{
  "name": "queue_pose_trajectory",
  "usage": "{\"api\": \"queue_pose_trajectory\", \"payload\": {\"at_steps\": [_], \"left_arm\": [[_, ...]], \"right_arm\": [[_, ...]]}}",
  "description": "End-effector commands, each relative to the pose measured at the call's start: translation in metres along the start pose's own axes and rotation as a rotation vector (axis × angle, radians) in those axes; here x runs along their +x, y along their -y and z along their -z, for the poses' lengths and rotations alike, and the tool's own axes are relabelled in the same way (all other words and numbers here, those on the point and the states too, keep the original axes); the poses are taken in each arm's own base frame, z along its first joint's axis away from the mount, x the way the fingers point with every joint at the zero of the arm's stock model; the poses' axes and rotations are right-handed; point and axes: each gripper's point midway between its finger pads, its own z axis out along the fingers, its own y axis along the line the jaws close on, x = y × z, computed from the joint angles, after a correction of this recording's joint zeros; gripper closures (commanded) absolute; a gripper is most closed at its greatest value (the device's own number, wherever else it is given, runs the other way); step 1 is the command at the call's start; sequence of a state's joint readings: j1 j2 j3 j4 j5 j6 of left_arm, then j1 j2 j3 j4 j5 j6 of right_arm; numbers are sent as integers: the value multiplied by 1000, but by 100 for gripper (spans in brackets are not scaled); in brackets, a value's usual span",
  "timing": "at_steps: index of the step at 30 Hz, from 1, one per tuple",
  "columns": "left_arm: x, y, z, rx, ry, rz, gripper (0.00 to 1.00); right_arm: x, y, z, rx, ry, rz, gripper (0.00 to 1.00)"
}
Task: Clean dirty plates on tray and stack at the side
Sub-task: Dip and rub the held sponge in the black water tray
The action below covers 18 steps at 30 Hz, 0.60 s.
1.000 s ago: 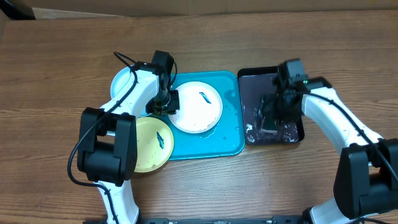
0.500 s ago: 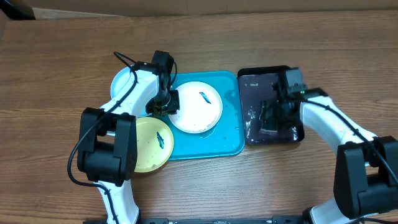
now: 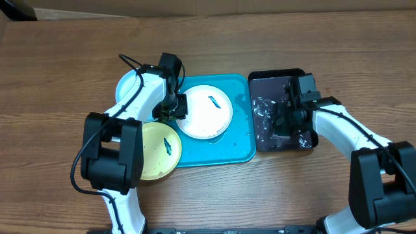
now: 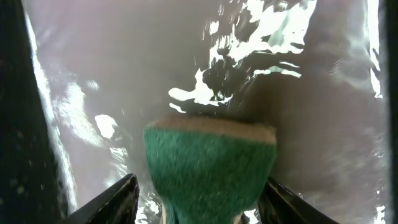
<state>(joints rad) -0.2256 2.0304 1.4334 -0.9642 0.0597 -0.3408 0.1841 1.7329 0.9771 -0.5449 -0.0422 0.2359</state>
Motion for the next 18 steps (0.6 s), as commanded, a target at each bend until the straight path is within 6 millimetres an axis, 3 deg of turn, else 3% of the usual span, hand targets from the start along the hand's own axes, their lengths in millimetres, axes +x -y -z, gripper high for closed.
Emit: {"api": "queue_pose_trajectory", "payload": {"at_steps": [1,8,11,12,13,15,17,18], "left_arm": [[-3,3,-1,12,0,4,62],[-4,3,-1,13,3,4,62],[-4,3,-1,13,3,4,62],[-4,3,-1,13,3,5,62],[-4,3,-1,14,3,4,62],[-4,3,-1,14,5,4,62],[-5,3,-1,15,6,4,62],[-5,3,-1,15,6,4,61]], "right_arm": [[-13,1,5,31,43,2,38],[-15,1,5,28,52,2,38],[-12,2,2,29,49,-6,44],[-10,3,1,30,47,-19,48],[-8,3,0,26,45,-24,67],[-10,2,0,24,53,-24,90],[-18,-1,2,15,79,-23,92],[-22,-2,4,12,87,-22,85]]}}
